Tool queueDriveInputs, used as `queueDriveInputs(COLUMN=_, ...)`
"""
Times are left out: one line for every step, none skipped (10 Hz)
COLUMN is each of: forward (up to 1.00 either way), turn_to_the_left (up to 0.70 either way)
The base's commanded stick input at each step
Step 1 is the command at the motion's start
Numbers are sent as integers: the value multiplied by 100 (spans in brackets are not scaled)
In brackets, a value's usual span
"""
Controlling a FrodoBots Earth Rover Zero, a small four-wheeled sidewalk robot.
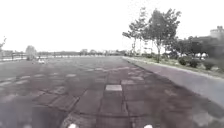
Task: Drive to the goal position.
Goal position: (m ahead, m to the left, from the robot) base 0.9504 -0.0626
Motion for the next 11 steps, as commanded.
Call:
queueDriveInputs(forward=100, turn_to_the_left=0)
queueDriveInputs(forward=100, turn_to_the_left=0)
queueDriveInputs(forward=100, turn_to_the_left=0)
queueDriveInputs(forward=100, turn_to_the_left=0)
queueDriveInputs(forward=100, turn_to_the_left=0)
queueDriveInputs(forward=100, turn_to_the_left=0)
queueDriveInputs(forward=100, turn_to_the_left=0)
queueDriveInputs(forward=100, turn_to_the_left=0)
queueDriveInputs(forward=100, turn_to_the_left=0)
queueDriveInputs(forward=100, turn_to_the_left=0)
queueDriveInputs(forward=100, turn_to_the_left=0)
